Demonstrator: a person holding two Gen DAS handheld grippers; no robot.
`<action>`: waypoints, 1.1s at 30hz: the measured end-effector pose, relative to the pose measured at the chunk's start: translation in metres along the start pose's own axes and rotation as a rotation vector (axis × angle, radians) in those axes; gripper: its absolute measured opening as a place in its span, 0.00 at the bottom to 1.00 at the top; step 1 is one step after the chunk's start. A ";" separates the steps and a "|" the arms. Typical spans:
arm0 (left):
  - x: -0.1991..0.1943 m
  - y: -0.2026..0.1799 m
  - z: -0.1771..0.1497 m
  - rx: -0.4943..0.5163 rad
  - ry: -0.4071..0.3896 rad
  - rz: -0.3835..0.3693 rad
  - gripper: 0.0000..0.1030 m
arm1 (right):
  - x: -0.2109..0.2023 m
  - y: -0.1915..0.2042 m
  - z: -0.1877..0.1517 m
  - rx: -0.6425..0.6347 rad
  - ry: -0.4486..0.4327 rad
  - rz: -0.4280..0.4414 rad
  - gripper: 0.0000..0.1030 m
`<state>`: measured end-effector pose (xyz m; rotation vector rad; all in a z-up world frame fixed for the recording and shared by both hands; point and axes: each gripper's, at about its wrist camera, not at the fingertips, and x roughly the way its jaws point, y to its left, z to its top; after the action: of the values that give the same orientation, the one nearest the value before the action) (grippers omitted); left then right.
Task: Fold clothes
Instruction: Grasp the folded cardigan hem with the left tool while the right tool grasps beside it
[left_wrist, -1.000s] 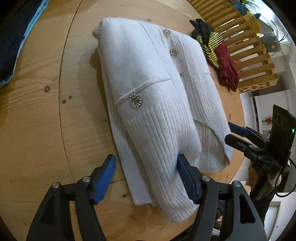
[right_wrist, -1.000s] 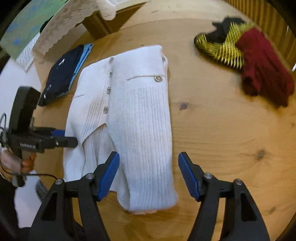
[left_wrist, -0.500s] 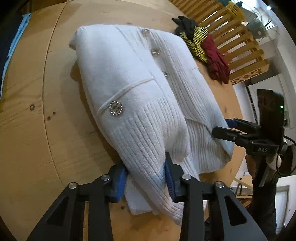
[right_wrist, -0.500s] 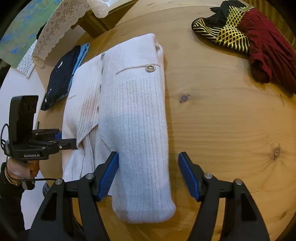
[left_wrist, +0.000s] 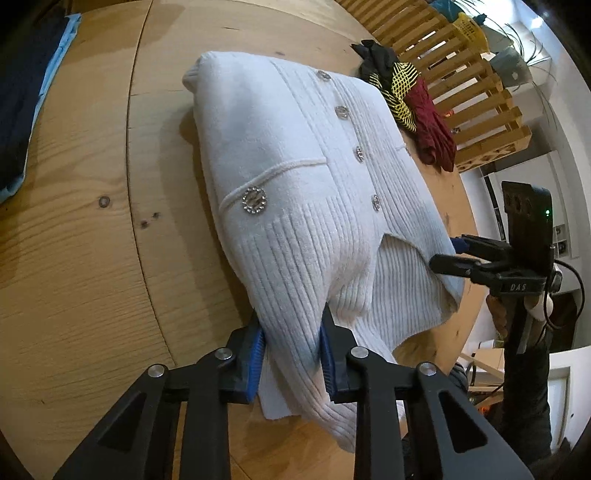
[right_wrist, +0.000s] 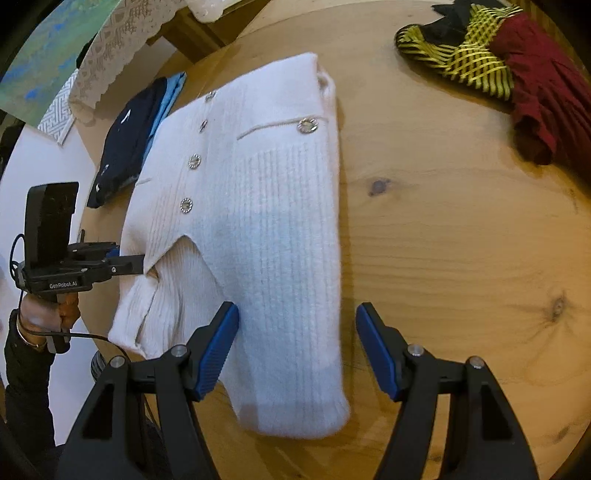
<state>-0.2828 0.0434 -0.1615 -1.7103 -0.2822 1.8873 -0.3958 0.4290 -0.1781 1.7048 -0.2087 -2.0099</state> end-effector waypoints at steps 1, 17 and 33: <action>0.000 0.001 0.000 -0.001 0.002 -0.001 0.24 | 0.005 0.004 0.004 -0.008 -0.003 -0.002 0.65; 0.006 -0.016 0.000 0.002 0.015 0.092 0.29 | 0.037 0.072 -0.008 -0.252 -0.072 -0.270 0.41; 0.011 -0.025 -0.004 0.057 -0.010 0.078 0.24 | 0.036 0.060 -0.002 -0.177 -0.061 -0.122 0.28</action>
<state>-0.2722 0.0684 -0.1586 -1.6973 -0.1658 1.9410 -0.3813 0.3608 -0.1851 1.5805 0.0534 -2.1014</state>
